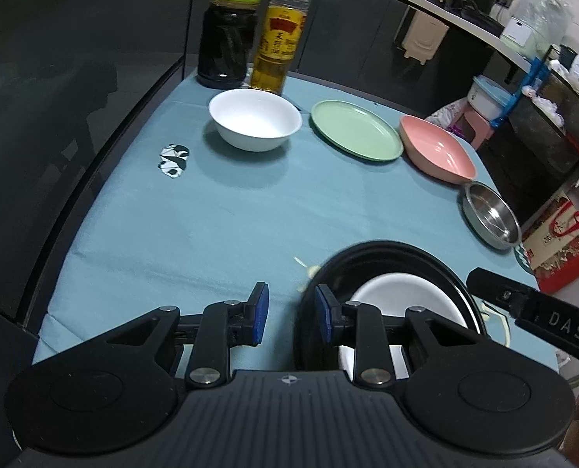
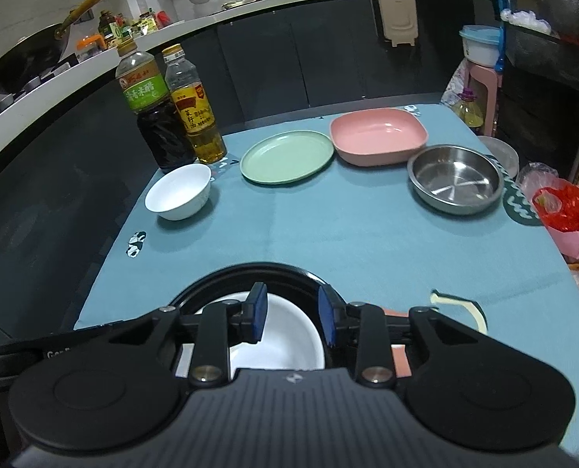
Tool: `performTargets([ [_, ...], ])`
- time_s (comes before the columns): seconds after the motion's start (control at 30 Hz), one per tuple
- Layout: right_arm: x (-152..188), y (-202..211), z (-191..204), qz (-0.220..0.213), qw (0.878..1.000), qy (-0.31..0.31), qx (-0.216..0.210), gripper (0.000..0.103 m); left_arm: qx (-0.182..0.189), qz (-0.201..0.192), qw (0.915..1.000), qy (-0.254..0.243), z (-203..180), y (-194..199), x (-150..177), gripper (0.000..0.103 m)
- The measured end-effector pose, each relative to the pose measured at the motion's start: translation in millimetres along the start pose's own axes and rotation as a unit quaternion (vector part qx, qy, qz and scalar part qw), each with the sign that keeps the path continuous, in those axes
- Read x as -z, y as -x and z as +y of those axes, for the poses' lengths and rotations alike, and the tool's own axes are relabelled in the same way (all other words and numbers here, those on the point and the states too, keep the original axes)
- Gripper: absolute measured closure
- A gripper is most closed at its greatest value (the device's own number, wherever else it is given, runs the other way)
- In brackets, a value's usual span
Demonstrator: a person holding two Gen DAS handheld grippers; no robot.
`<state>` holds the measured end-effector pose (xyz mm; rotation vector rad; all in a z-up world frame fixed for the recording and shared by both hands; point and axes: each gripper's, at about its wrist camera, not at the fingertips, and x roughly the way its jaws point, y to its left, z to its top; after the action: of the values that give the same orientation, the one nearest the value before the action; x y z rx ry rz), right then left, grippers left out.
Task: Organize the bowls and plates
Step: 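Open both grippers and release the white bowl inside the black bowl, then move both grippers toward the small white bowl by the bottles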
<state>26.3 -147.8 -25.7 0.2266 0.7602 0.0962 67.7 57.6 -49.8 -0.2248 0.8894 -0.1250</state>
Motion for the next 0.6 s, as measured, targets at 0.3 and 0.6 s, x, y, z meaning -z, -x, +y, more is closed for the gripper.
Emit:
performTargets([
  [0.3,-23,-24,17,0.004,1.000,0.016,-0.006,0.072,-0.023,-0.008,0.9993,0.028,23,-20,-28,0.078],
  [0.6,-47,-61,36,0.020,0.999,0.038,-0.019,0.072,-0.040,-0.025,0.9960,0.076,50,-42,-66,0.078],
])
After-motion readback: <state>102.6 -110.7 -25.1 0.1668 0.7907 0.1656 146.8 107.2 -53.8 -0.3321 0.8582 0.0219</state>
